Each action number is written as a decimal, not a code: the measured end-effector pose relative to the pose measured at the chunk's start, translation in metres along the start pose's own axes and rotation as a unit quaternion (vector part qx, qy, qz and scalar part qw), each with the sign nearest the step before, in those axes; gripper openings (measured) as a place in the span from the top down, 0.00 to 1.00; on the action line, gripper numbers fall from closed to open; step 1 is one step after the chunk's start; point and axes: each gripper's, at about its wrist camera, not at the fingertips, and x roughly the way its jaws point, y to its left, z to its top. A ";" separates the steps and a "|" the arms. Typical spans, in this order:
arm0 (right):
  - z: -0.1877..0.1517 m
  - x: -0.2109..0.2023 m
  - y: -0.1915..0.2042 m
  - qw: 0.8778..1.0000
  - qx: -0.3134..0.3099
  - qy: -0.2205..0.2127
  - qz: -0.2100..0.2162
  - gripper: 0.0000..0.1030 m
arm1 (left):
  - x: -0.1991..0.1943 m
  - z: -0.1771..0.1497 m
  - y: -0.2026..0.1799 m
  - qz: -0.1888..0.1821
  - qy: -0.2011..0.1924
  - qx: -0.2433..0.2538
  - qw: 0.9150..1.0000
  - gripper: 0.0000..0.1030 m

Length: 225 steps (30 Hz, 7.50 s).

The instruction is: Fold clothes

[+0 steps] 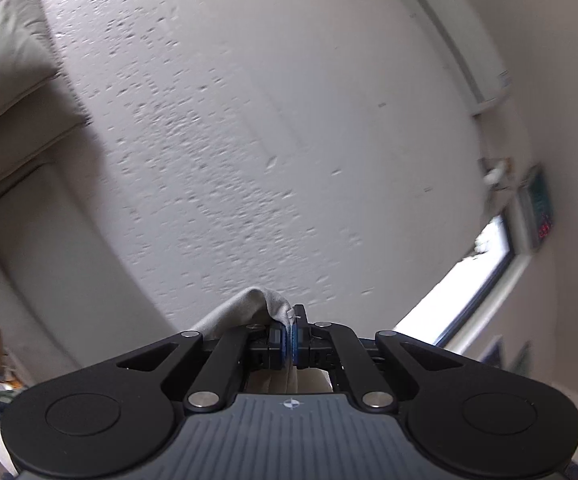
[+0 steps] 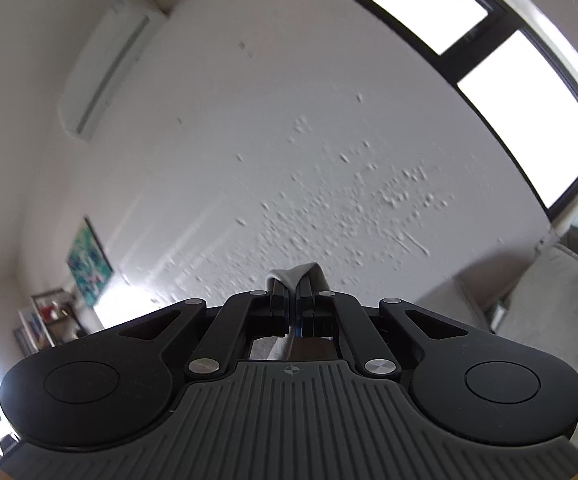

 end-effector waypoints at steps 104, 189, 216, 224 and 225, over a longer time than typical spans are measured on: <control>-0.285 0.029 -0.138 0.865 0.044 0.431 -0.253 0.59 | 0.123 -0.314 0.235 0.339 0.414 0.218 0.816 0.48; -0.285 0.050 -0.111 0.903 0.017 0.387 -0.187 0.54 | 0.070 -0.175 0.326 0.396 0.177 -0.001 0.901 0.71; -0.299 0.056 -0.110 0.889 0.019 0.418 -0.187 0.53 | 0.103 -0.193 0.331 0.414 0.239 0.070 0.876 0.98; -0.299 0.055 -0.111 0.887 0.028 0.421 -0.186 0.53 | 0.094 -0.190 0.296 0.394 0.206 0.141 0.885 1.00; -0.299 0.055 -0.112 0.888 0.030 0.421 -0.185 0.53 | 0.093 -0.189 0.287 0.384 0.198 0.156 0.888 1.00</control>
